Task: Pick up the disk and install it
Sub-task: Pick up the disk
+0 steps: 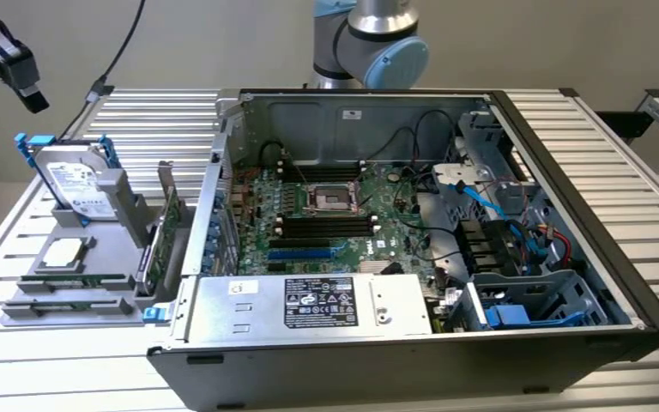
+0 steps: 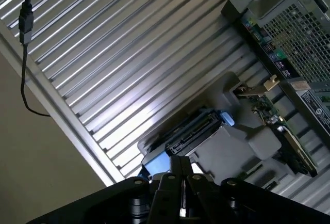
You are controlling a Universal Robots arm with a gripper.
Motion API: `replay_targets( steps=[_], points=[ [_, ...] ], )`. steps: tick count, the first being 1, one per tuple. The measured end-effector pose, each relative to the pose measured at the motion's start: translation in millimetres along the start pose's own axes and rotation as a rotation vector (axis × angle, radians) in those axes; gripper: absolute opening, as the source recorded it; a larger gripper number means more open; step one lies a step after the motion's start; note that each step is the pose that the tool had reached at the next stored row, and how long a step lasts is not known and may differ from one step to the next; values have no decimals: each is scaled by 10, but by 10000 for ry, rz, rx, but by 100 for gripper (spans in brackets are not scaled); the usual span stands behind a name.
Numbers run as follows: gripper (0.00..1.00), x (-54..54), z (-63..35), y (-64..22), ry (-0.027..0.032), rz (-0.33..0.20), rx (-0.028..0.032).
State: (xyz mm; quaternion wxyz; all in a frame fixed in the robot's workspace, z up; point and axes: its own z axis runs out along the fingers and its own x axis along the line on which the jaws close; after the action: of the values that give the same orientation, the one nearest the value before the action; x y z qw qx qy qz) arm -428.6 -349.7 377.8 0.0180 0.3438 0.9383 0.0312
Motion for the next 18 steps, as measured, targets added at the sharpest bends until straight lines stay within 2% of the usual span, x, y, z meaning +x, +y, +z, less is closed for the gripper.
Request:
replay_targets(
  steps=[18],
  points=[
    [11,6,0,-5,-176,2474,31]
  ],
)
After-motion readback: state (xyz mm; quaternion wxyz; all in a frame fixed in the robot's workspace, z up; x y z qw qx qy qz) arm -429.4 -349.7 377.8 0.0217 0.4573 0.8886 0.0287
